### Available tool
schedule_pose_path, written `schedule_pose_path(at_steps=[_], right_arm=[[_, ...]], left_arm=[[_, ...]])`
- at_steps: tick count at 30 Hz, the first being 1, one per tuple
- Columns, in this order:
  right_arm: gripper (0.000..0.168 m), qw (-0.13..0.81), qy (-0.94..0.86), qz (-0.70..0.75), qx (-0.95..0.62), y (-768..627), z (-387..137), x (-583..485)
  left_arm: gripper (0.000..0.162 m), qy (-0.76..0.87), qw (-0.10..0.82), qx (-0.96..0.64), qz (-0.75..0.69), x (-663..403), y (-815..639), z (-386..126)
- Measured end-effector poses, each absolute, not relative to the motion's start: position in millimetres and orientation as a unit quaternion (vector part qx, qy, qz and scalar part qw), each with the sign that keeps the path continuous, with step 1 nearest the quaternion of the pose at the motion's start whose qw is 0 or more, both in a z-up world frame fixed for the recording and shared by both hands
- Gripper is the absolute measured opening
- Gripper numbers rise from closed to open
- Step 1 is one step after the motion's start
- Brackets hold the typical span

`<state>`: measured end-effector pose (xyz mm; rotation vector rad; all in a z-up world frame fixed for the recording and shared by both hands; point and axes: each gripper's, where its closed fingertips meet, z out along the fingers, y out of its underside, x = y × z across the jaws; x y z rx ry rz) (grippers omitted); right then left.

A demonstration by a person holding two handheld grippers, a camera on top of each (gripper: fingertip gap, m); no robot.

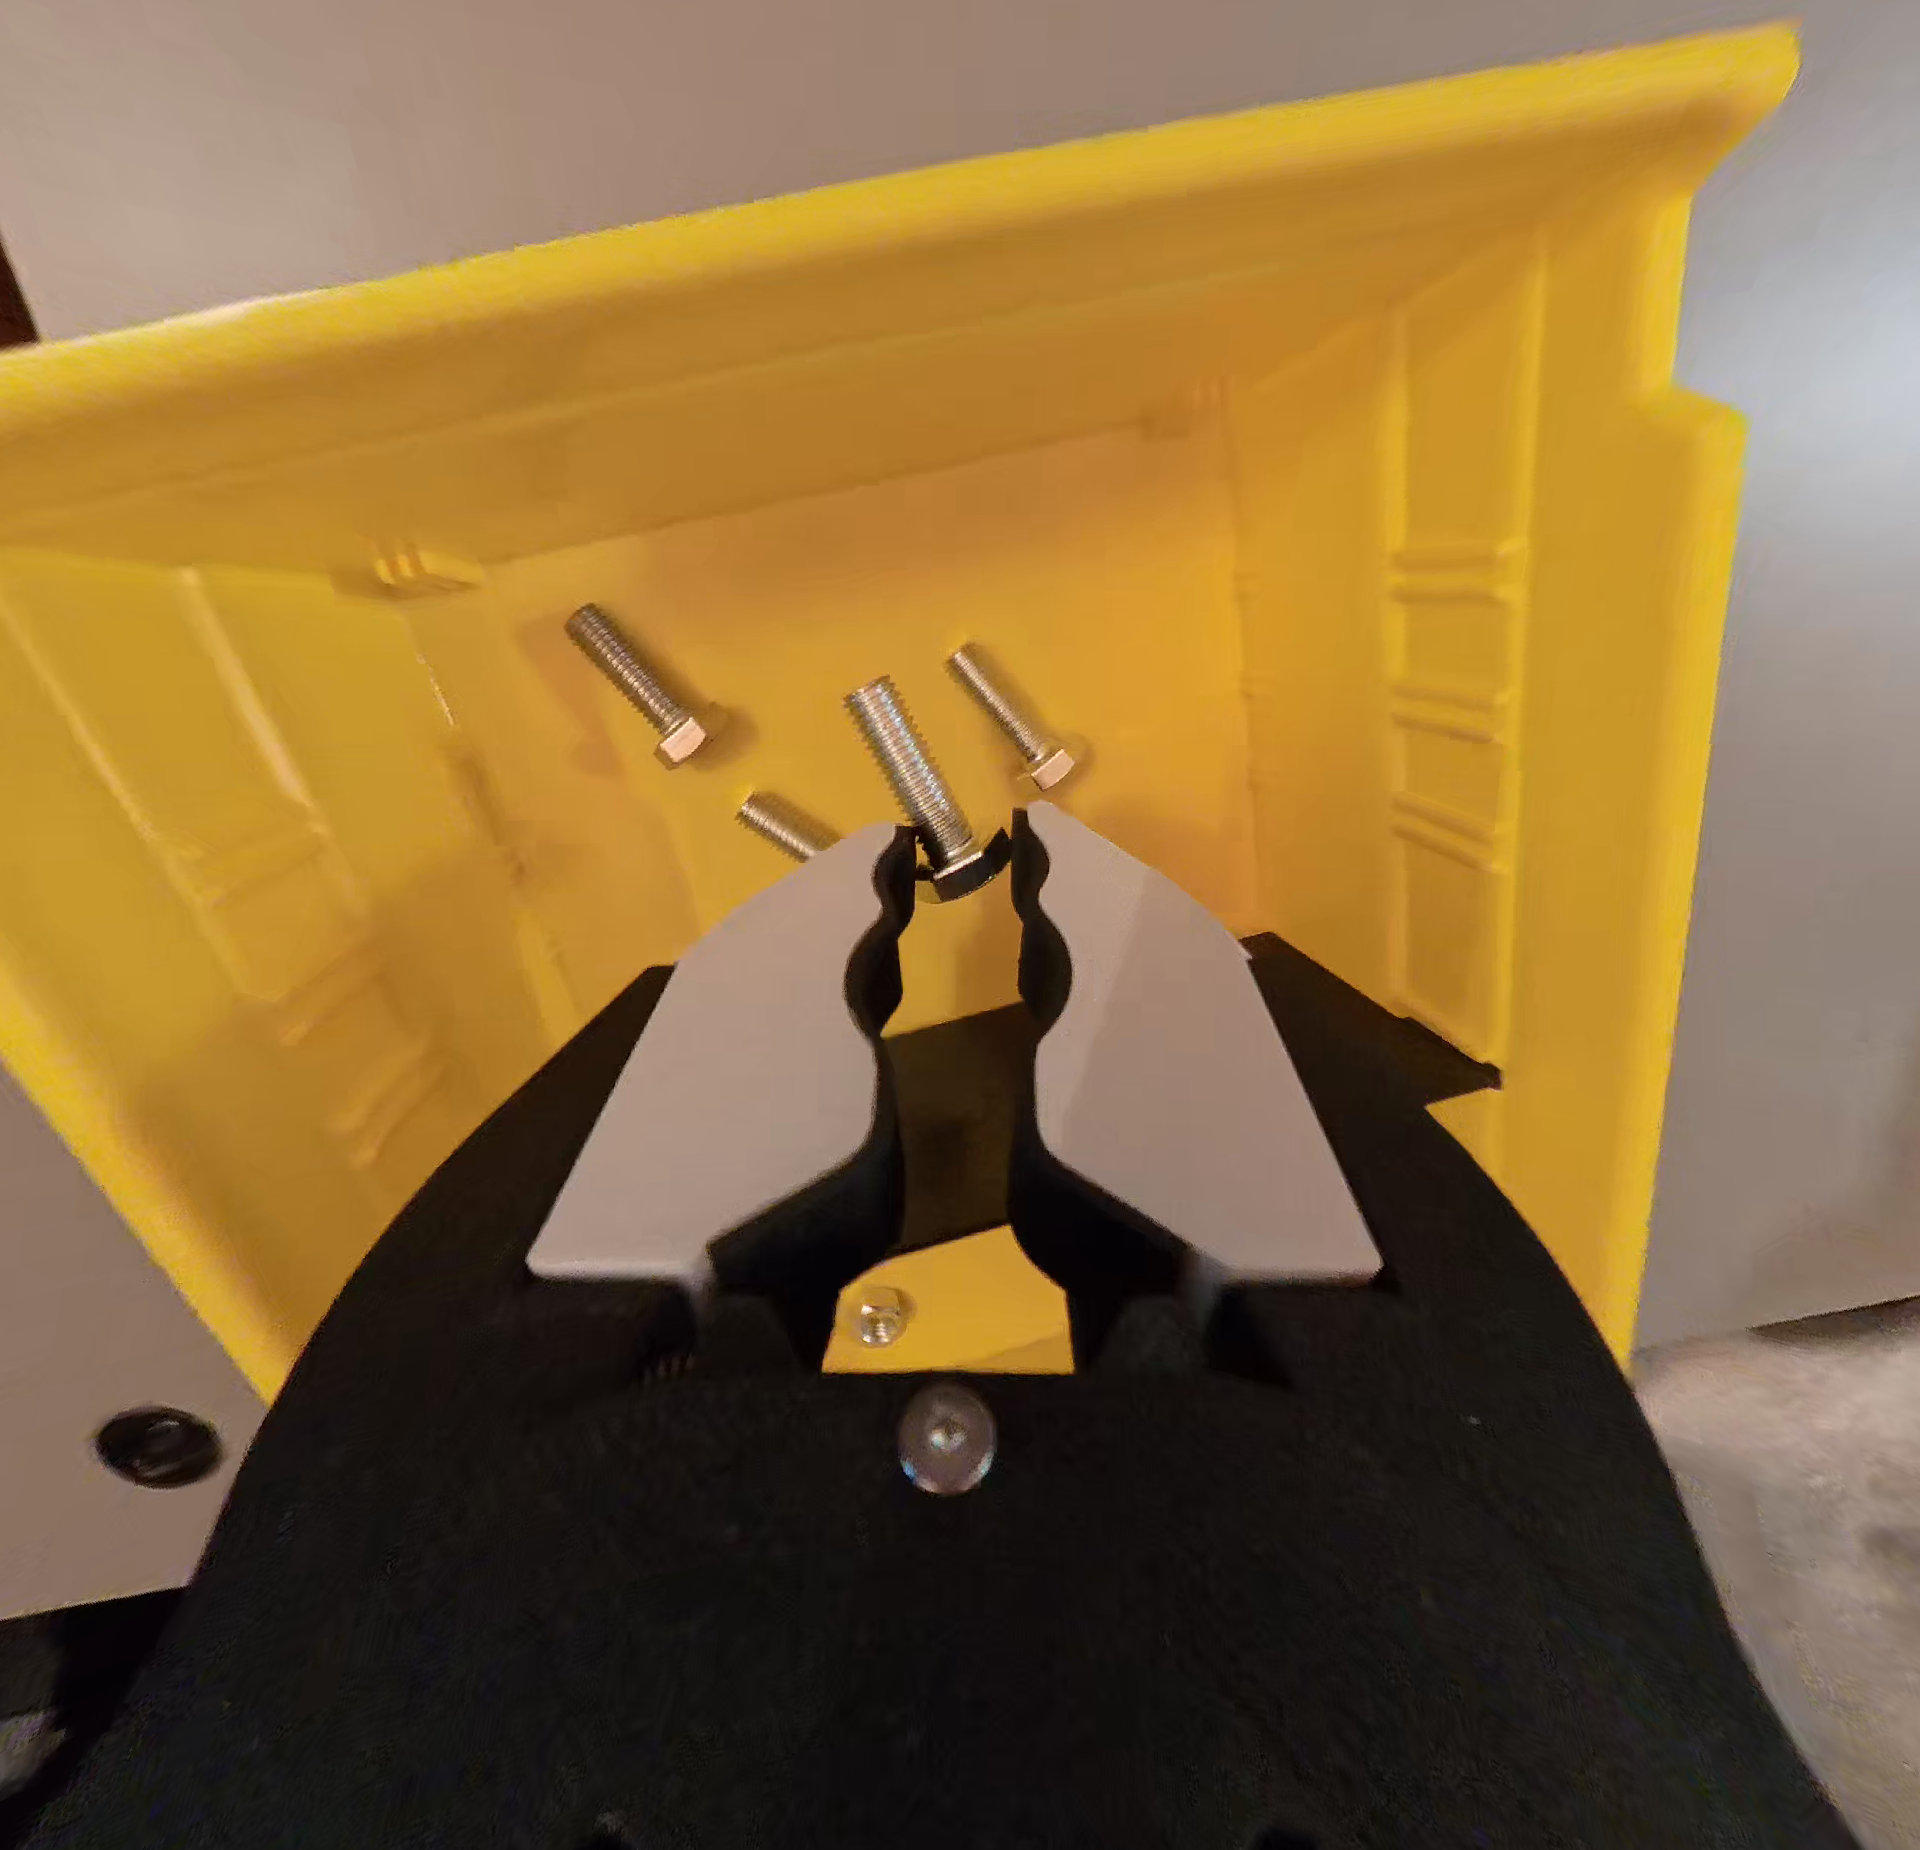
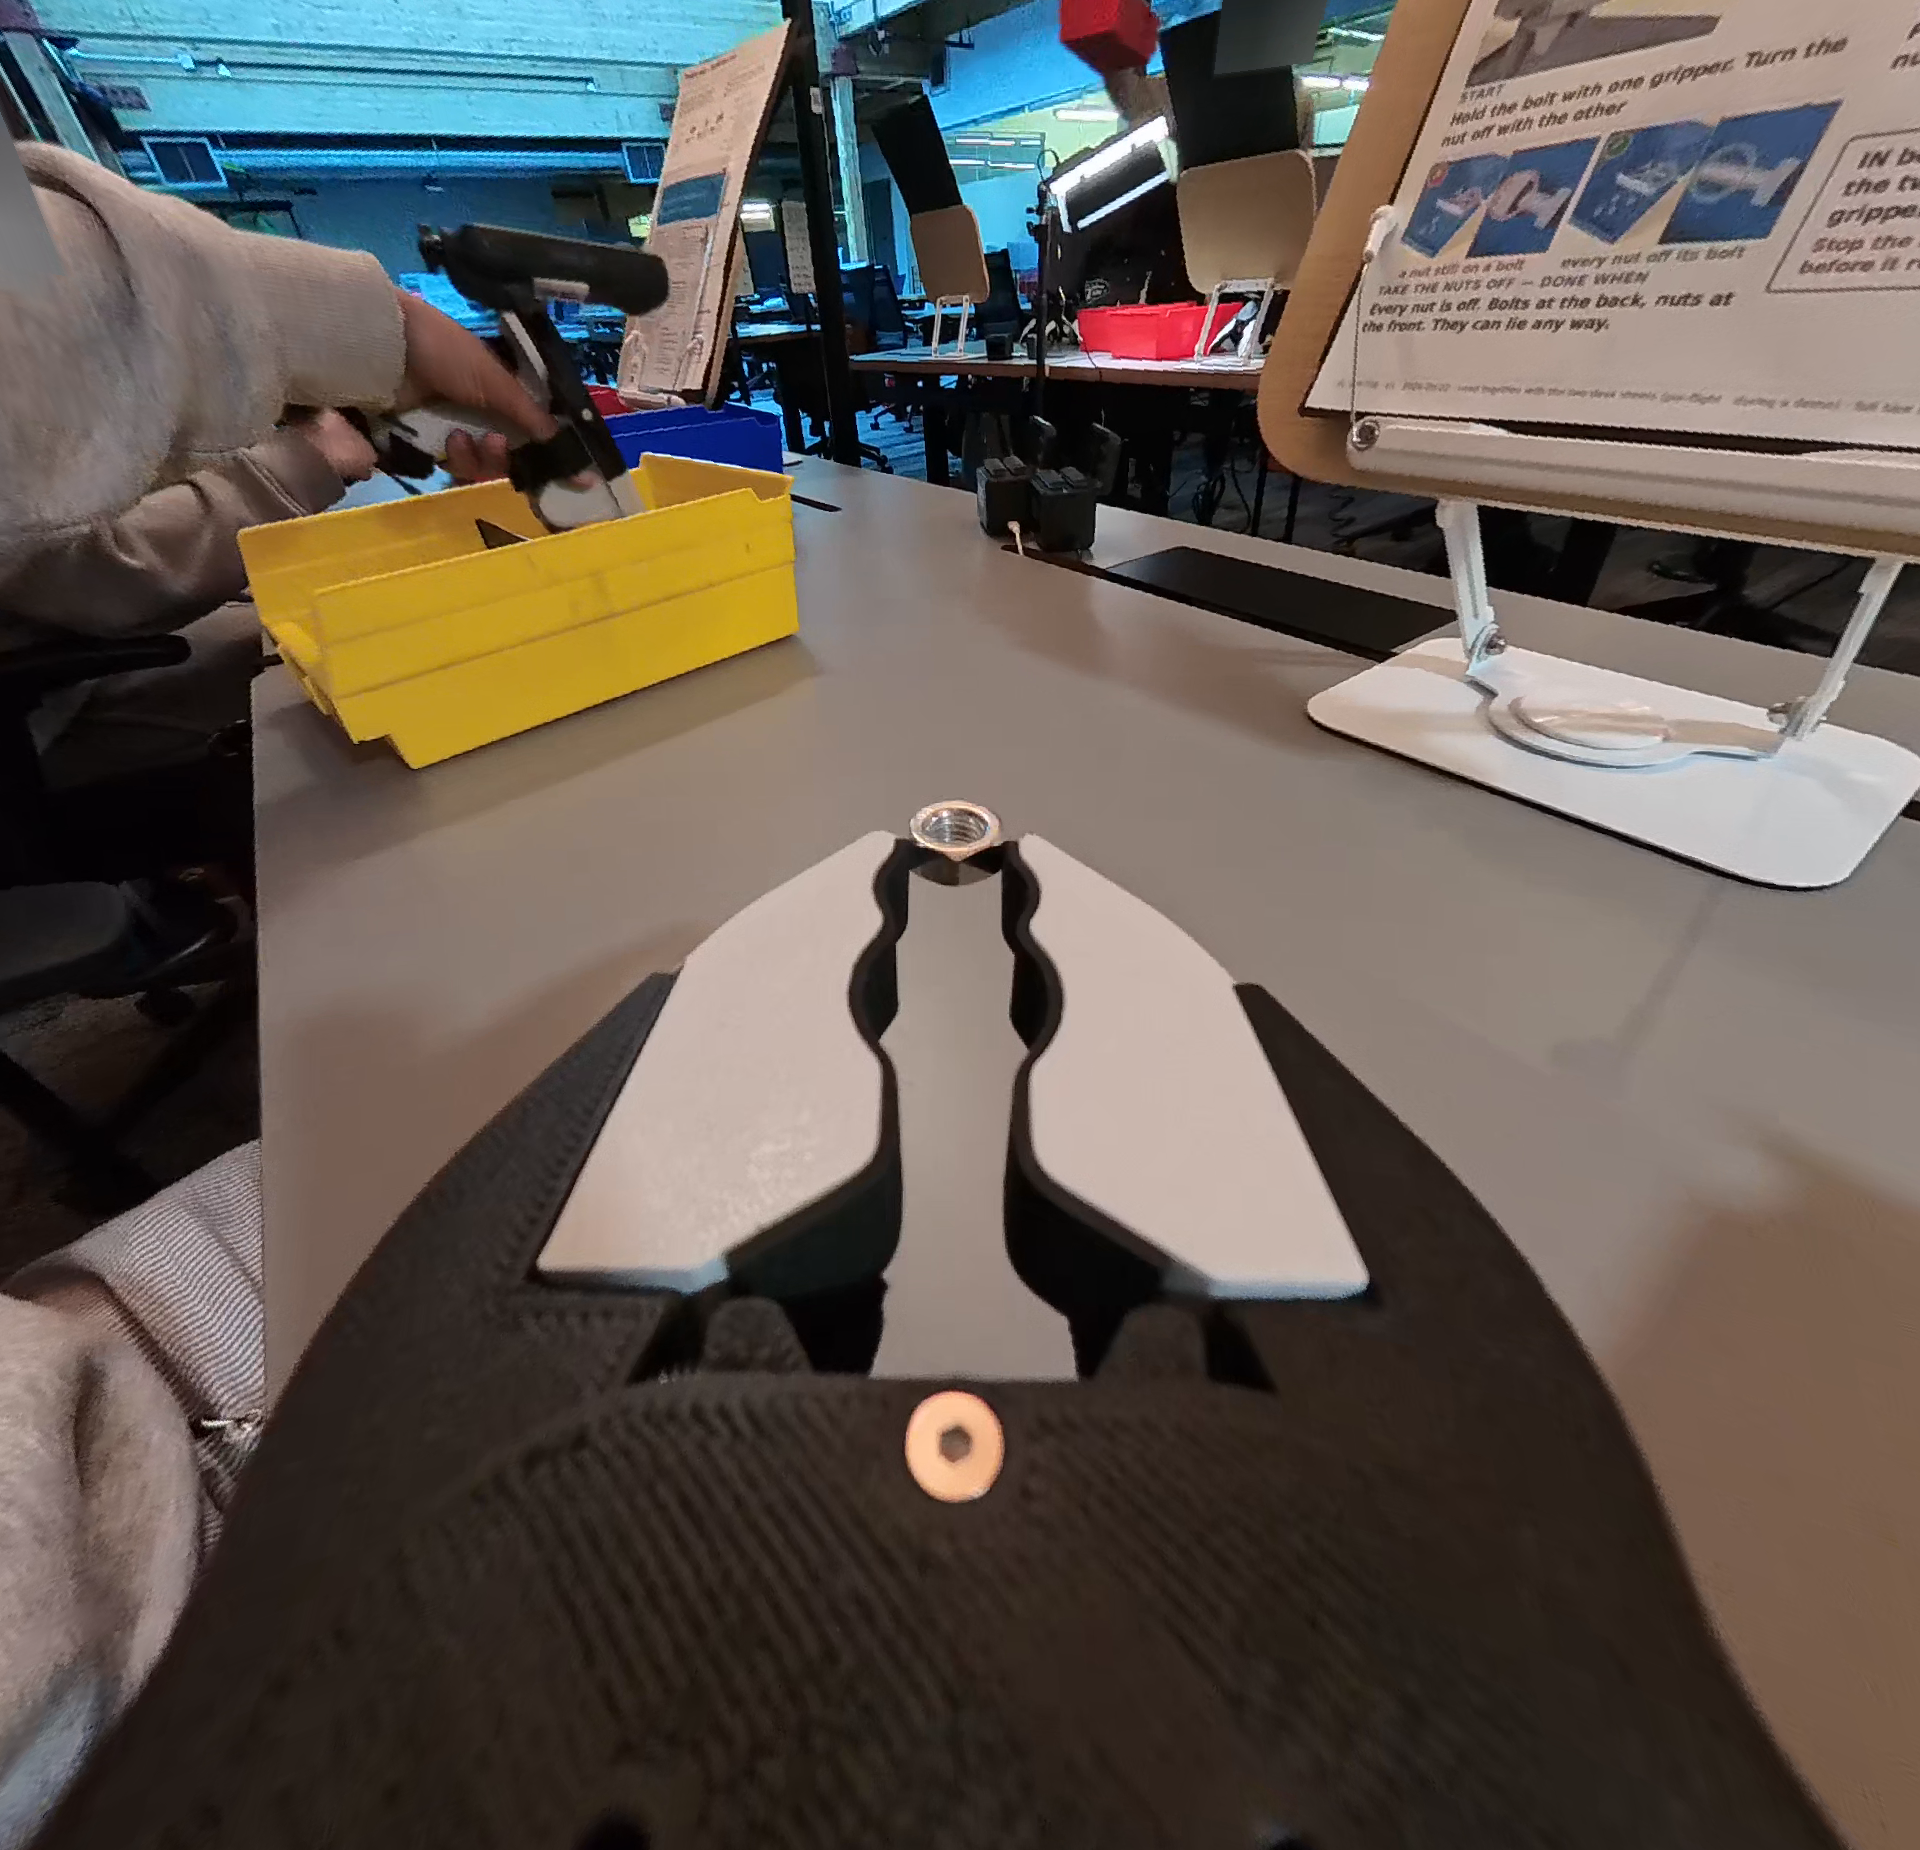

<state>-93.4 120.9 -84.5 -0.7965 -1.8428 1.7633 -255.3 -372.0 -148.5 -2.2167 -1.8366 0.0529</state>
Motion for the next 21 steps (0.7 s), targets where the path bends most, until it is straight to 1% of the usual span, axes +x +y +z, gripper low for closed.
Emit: schedule_pose_path(at_steps=[5,7,13,17,21], right_arm=[[0.017,0.242,-0.674,0.638,-0.285,119.3,-83.6,-91.9],[0.017,0.245,-0.677,0.633,-0.285,119.4,-86.0,-93.2],[0.017,0.246,-0.681,0.622,-0.299,123.2,-94.5,-100.6],[0.017,0.244,-0.68,0.621,-0.305,124.3,-96.9,-103.5],[0.017,0.241,-0.684,0.617,-0.306,122.7,-100.8,-103.9]], left_arm=[[0.022,-0.545,0.016,-0.838,0.036,-255.0,-381.0,-175.1],[0.021,-0.519,-0.008,-0.855,0.017,-254.5,-382.2,-185.2],[0.018,-0.475,-0.027,-0.88,-0.019,-256.0,-385.2,-201.4],[0.021,-0.471,-0.019,-0.881,-0.026,-256.0,-385.7,-196.3],[0.025,-0.501,0.007,-0.865,-0.036,-256.6,-384.5,-185.9]])
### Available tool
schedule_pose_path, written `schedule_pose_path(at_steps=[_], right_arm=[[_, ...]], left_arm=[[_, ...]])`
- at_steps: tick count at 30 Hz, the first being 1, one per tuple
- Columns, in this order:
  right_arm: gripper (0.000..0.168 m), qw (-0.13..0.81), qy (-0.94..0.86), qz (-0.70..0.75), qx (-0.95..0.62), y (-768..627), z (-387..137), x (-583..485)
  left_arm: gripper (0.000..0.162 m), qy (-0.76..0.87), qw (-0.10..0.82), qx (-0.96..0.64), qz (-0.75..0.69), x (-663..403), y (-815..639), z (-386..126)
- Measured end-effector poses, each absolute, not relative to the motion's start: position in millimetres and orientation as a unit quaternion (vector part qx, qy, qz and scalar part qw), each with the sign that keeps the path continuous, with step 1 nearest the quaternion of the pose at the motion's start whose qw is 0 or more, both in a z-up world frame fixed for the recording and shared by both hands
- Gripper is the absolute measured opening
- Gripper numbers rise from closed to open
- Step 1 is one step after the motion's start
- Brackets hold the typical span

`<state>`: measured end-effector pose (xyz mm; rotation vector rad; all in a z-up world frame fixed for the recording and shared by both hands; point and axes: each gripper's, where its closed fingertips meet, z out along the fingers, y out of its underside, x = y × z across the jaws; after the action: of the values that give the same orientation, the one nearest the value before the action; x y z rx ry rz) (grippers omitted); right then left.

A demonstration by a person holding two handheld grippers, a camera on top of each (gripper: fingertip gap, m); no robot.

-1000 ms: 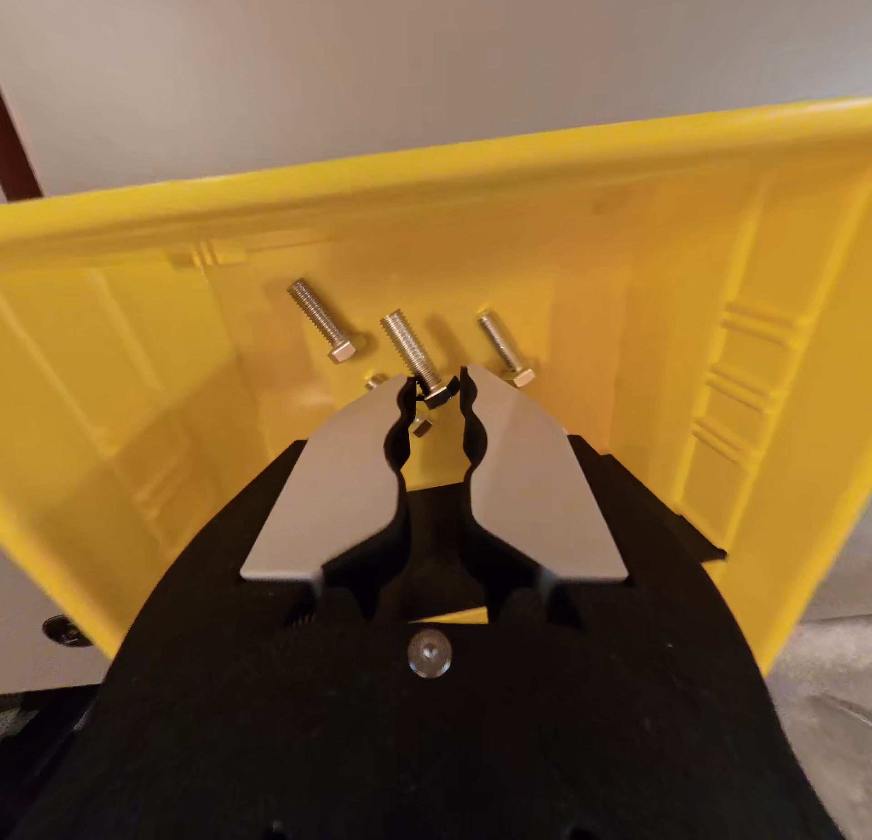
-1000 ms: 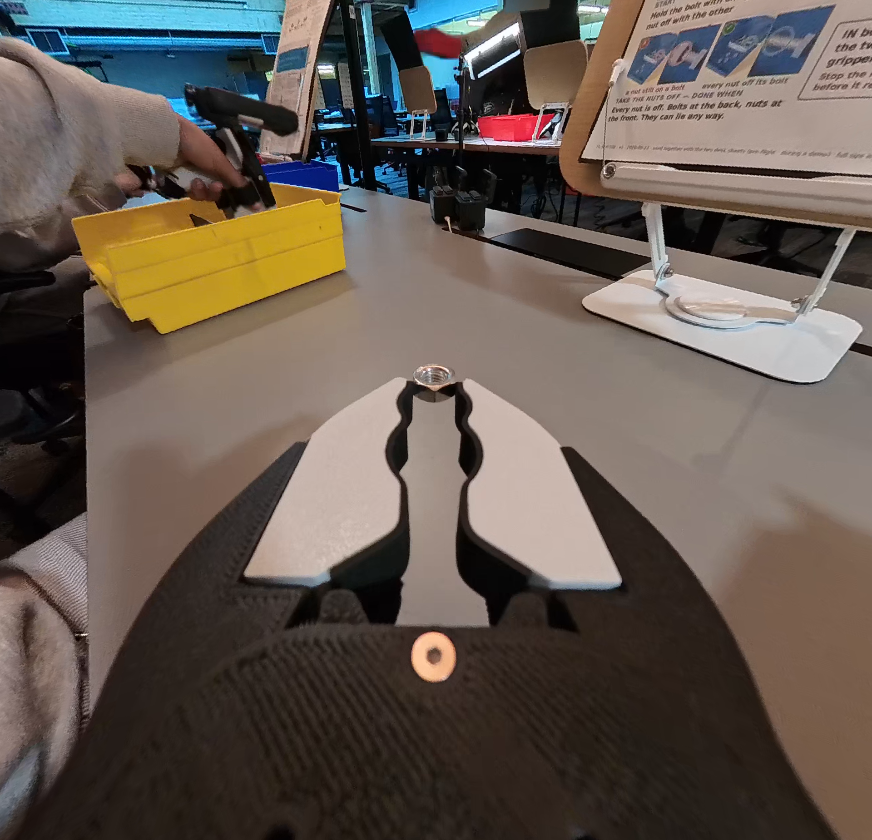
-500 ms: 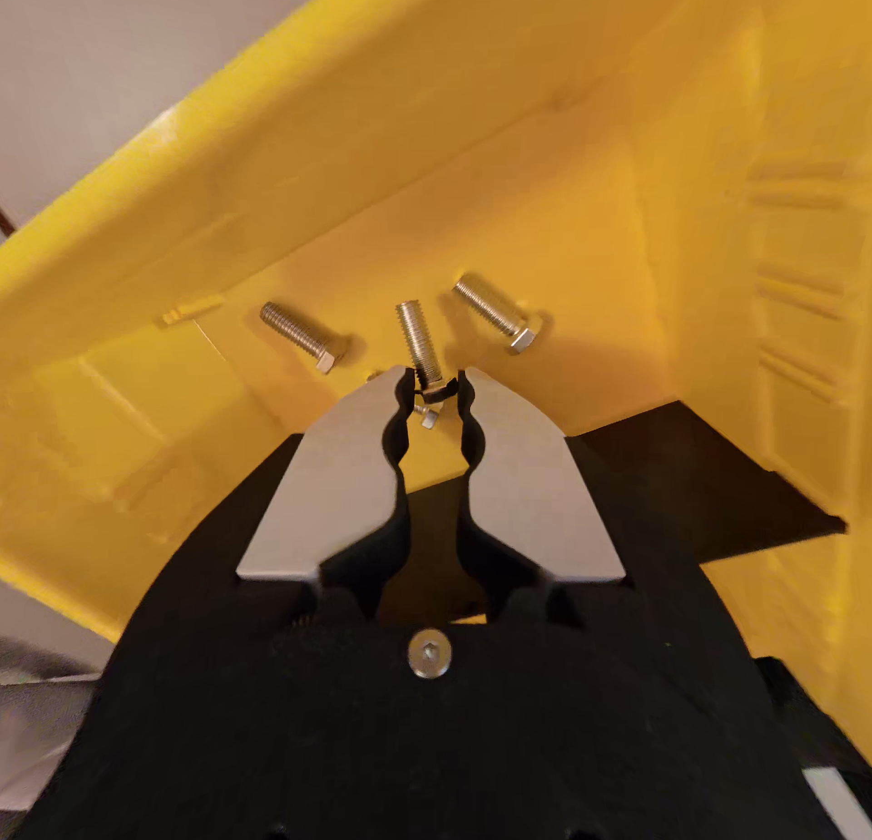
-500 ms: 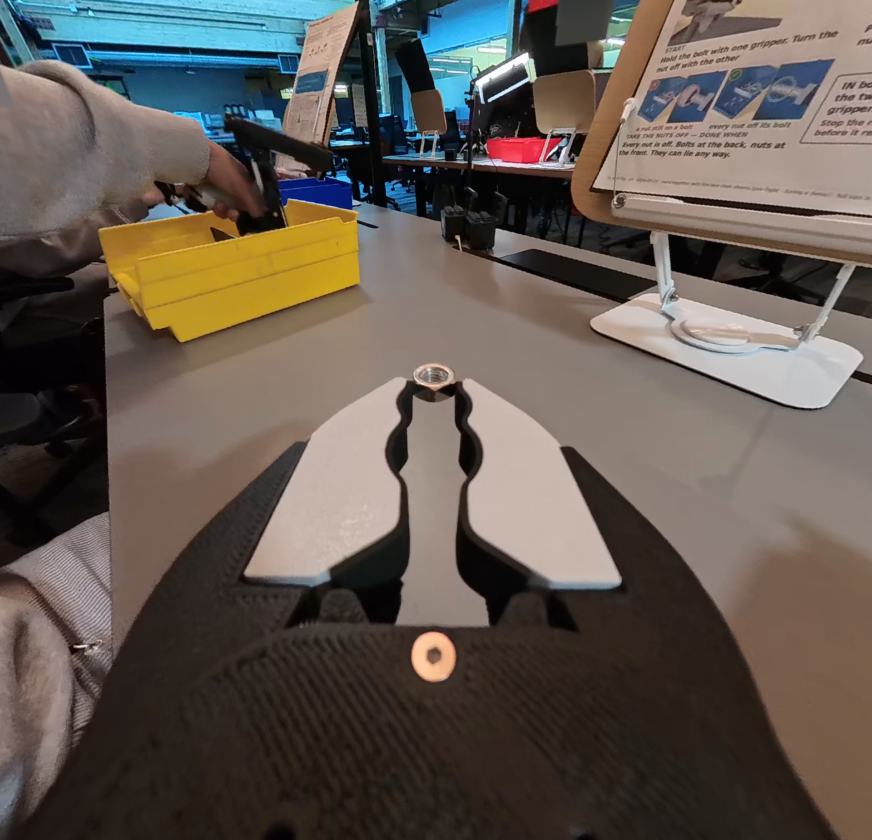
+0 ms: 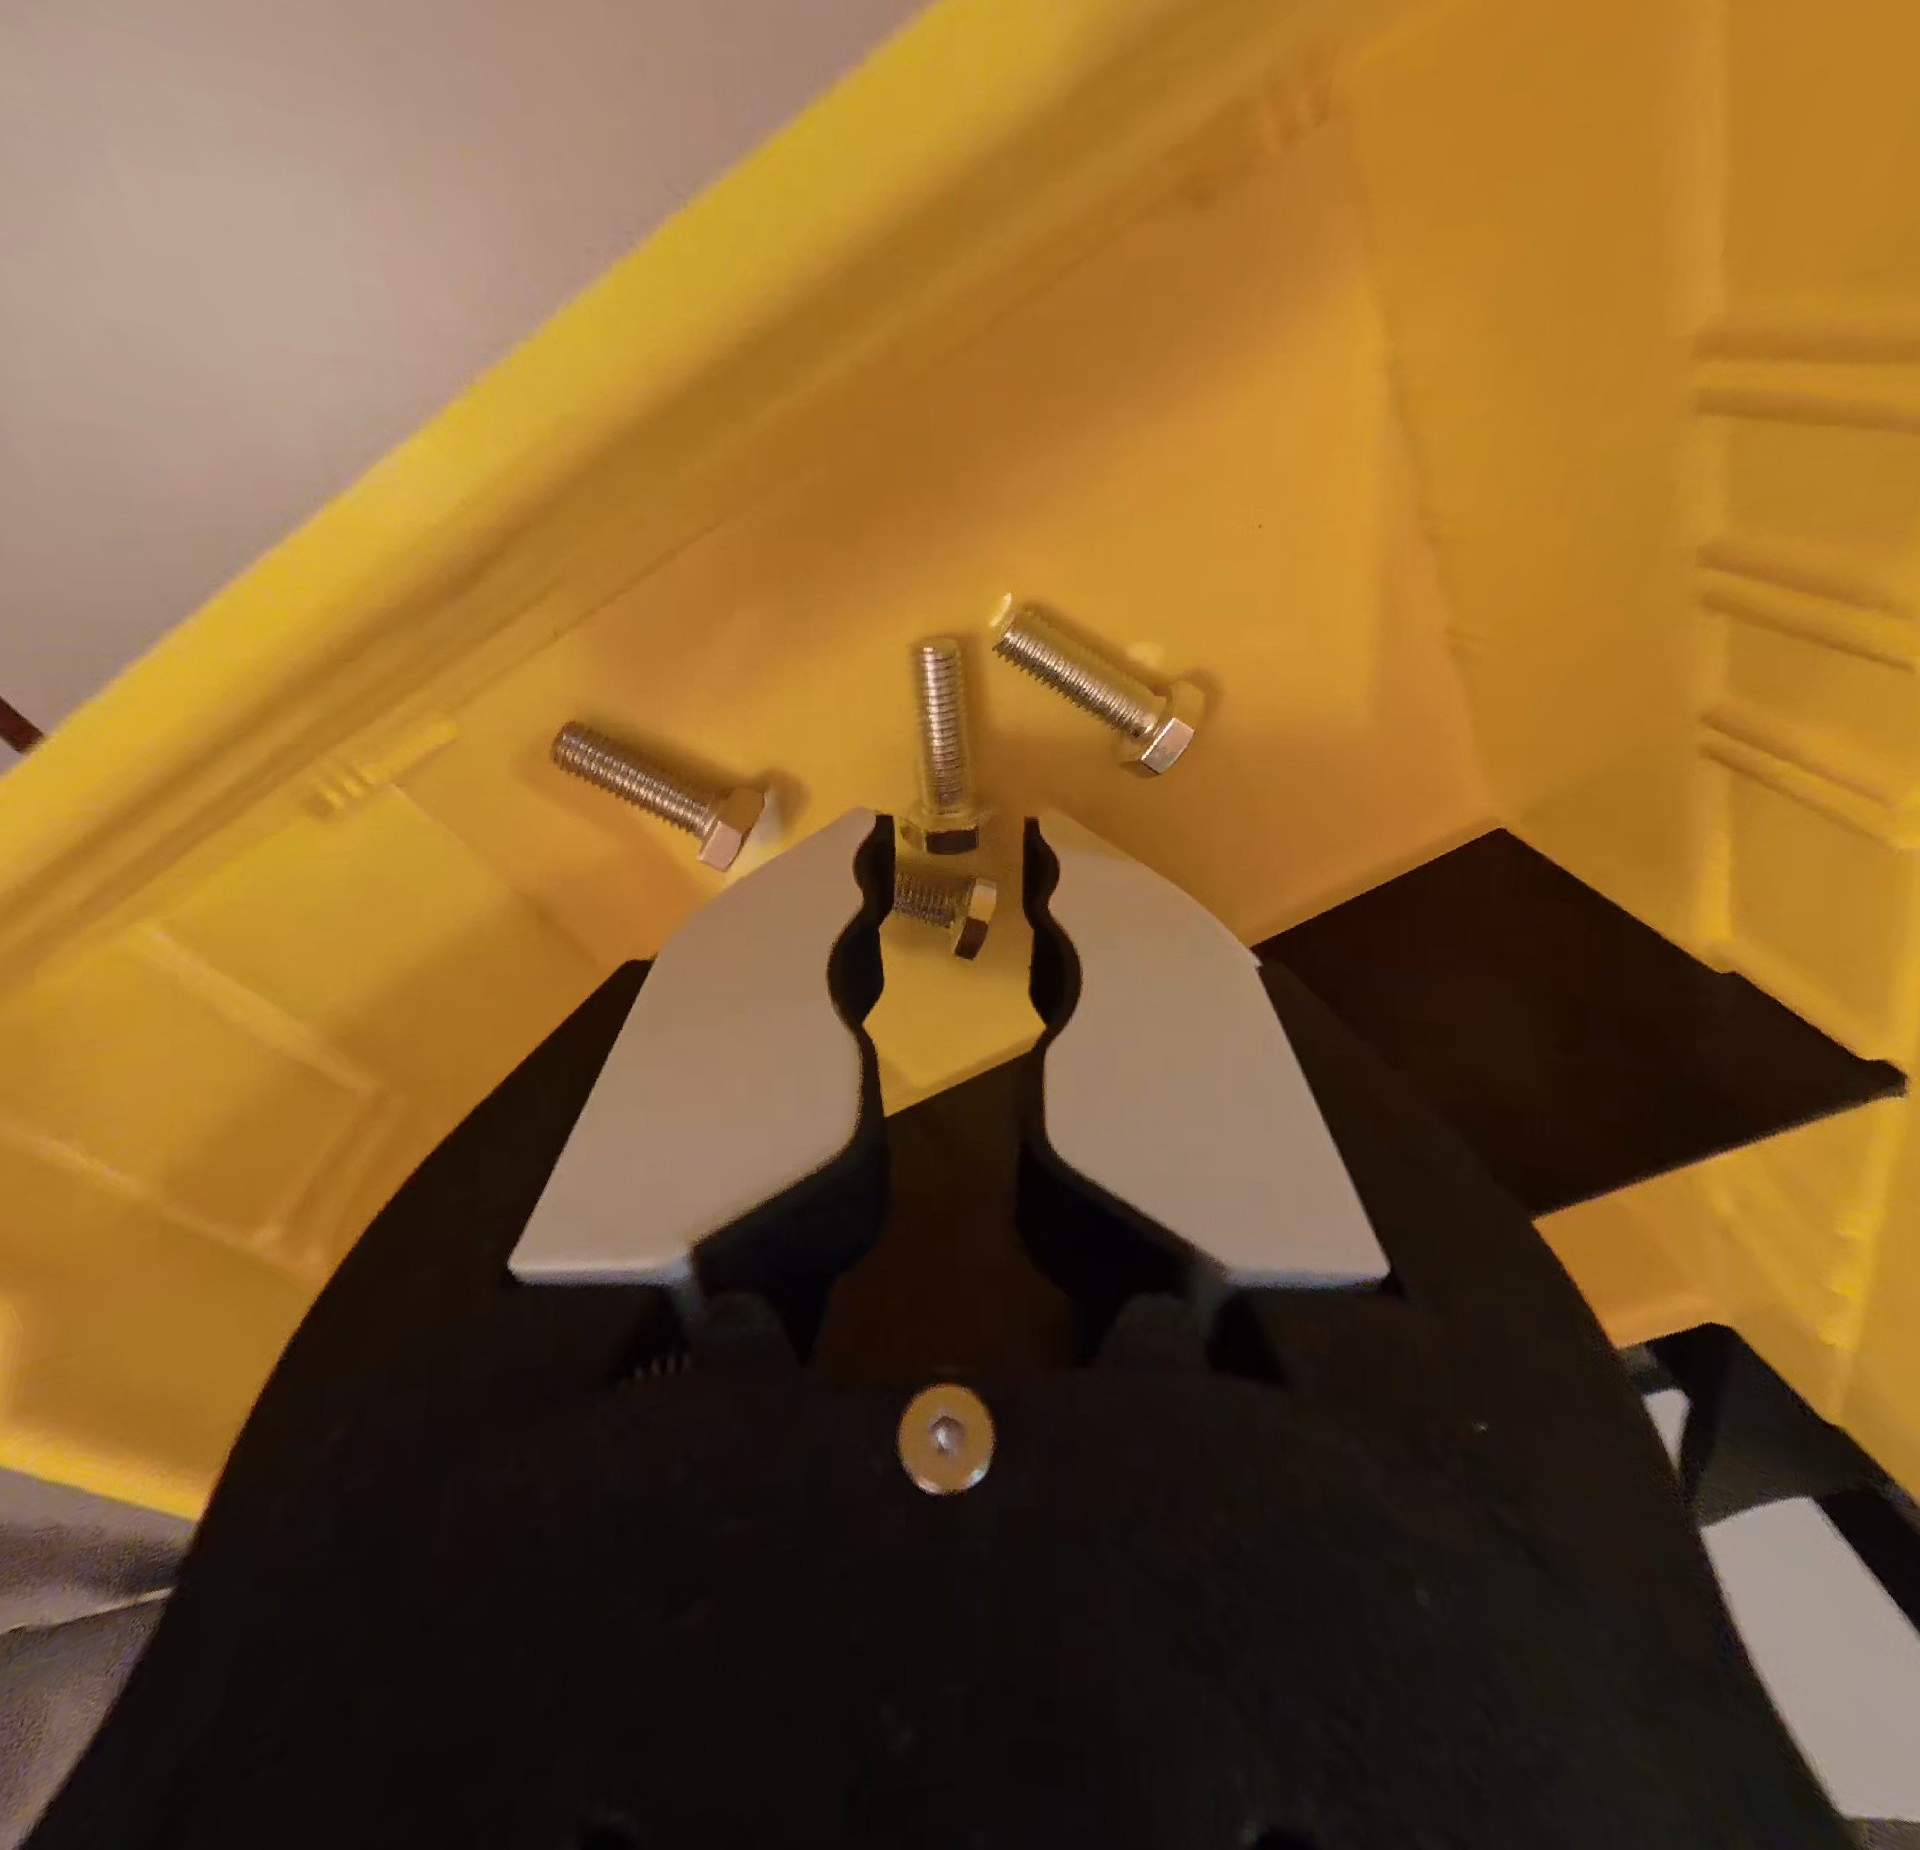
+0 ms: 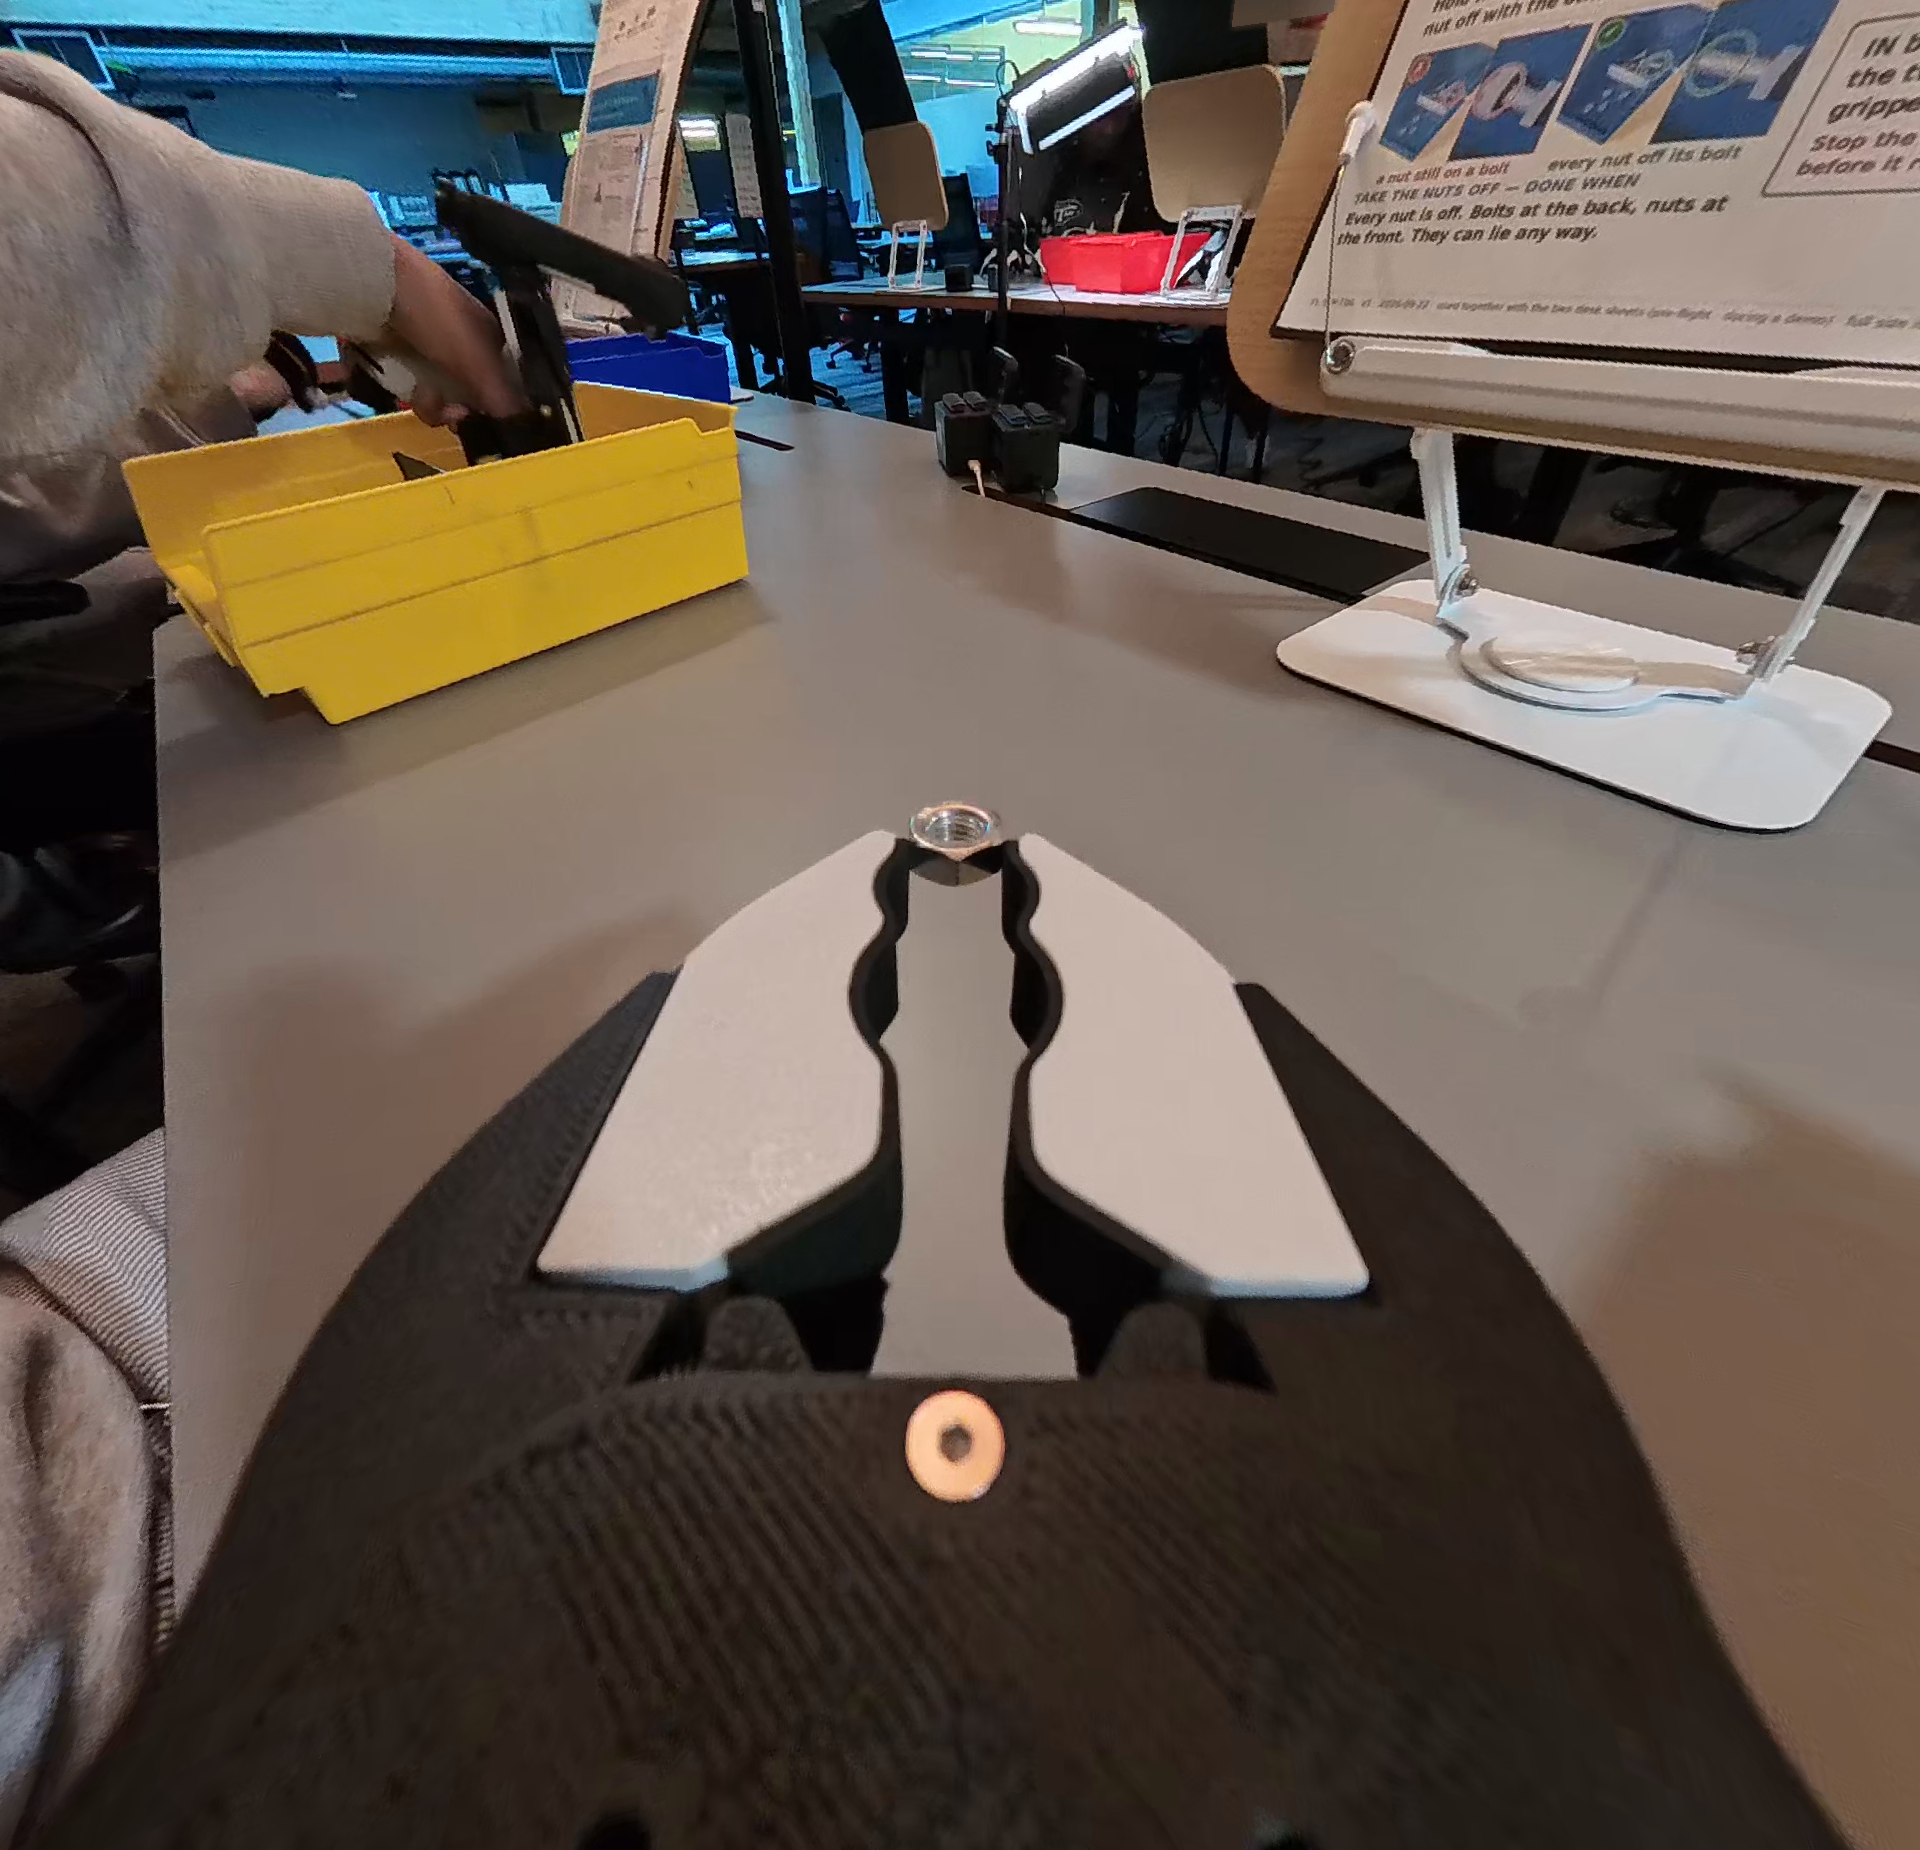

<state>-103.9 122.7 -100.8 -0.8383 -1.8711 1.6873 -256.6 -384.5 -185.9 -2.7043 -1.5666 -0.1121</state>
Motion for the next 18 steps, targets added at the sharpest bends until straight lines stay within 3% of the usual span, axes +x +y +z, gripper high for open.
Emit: schedule_pose_path(at_steps=[18], right_arm=[[0.017,0.243,-0.681,0.618,-0.308,124.8,-99.4,-103.4]], left_arm=[[0.027,-0.584,0.042,-0.805,-0.098,-251.4,-386.6,-199.1]])
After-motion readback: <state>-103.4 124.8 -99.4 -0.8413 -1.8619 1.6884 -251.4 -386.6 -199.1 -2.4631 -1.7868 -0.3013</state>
